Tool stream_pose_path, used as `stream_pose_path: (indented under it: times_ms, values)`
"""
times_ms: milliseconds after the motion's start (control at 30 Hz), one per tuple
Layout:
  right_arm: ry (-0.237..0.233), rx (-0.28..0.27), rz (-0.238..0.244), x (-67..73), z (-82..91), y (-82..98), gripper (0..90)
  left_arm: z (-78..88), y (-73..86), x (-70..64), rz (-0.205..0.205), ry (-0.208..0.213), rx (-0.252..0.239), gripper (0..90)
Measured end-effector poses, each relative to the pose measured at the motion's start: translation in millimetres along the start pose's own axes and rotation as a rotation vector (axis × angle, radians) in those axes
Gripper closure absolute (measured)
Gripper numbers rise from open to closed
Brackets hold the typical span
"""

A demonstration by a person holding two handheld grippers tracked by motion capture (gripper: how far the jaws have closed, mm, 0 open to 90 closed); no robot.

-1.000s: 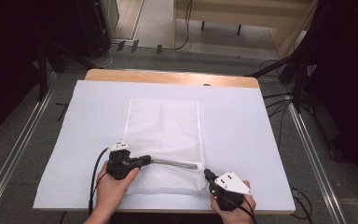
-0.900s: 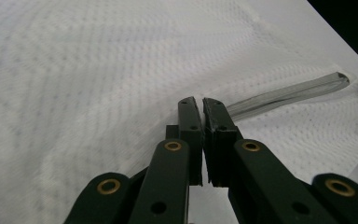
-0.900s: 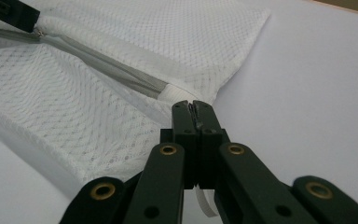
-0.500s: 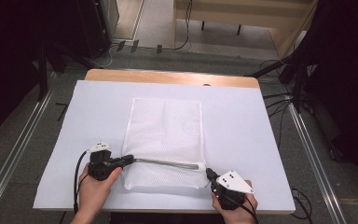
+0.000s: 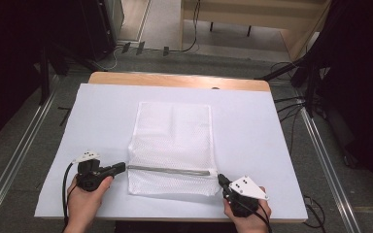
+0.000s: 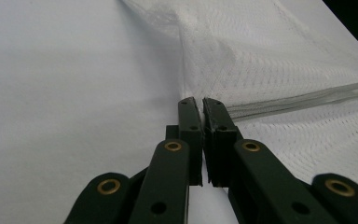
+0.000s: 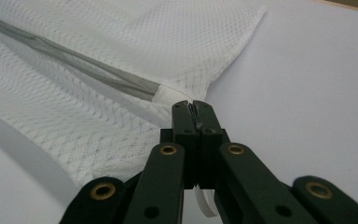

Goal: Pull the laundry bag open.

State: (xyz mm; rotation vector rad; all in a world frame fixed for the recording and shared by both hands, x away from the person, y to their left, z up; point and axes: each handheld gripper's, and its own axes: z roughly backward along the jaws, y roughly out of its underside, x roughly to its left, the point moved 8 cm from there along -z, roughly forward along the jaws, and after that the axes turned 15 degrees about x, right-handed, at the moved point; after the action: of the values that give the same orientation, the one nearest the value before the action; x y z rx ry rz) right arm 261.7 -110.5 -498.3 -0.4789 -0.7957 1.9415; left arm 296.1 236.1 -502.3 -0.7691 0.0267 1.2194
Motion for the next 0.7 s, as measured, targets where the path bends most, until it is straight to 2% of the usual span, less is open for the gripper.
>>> stream_pose_path:
  times_ms: [133,167,233,300,333,367,400,433,467,500,567,600,667,700]
  values:
    - [-0.017,-0.012,-0.005,0.4,1.4,-1.2,90.0,1.0,0.3,-2.6,-0.039,0.011,-0.020,85.6]
    - [-0.019,-0.012,-0.004,1.3,1.9,-1.3,90.0,1.9,-1.0,-2.8,-0.043,-0.006,-0.042,77.3]
    - [-0.022,-0.018,0.001,1.2,2.1,-1.9,90.0,5.0,-6.6,-2.6,-0.034,-0.055,-0.112,50.4]
    - [-0.026,-0.018,-0.004,0.3,1.8,-1.8,90.0,9.4,-11.1,-3.6,-0.044,-0.088,-0.159,34.4]
    - [-0.038,-0.014,-0.013,-0.9,1.6,-1.0,89.8,12.5,-13.0,-3.3,-0.062,-0.129,-0.184,24.4]
    - [-0.045,-0.013,-0.016,-1.5,1.1,-0.7,86.3,12.5,-13.0,-3.3,-0.062,-0.129,-0.184,21.0]
    - [-0.039,-0.018,-0.019,-2.9,0.9,-0.6,73.7,13.2,-13.0,-2.4,-0.065,-0.150,-0.186,17.9]
    - [-0.039,-0.018,-0.019,-2.9,0.9,-0.6,73.7,13.8,-12.9,-1.4,-0.069,-0.158,-0.187,17.9]
    - [-0.022,-0.026,-0.025,-4.9,0.7,-1.1,59.8,14.4,-12.8,-0.8,-0.068,-0.159,-0.187,14.9]
    - [-0.016,-0.027,-0.029,-7.1,0.3,-1.7,50.0,14.9,-12.2,0.0,-0.074,-0.169,-0.185,13.4]
    - [-0.013,-0.040,-0.057,-14.0,1.6,-2.9,36.7,15.9,-11.7,1.1,-0.089,-0.178,-0.183,13.3]
    - [-0.011,-0.049,-0.075,-18.8,2.7,-3.6,34.3,16.7,-11.5,1.1,-0.093,-0.170,-0.183,13.3]
    - [-0.044,-0.065,-0.097,-27.4,6.0,-4.3,34.0,18.3,-11.3,0.5,-0.106,-0.140,-0.186,11.6]
    - [-0.056,-0.072,-0.106,-31.2,7.9,-4.4,33.5,19.2,-10.8,0.8,-0.110,-0.138,-0.183,9.9]
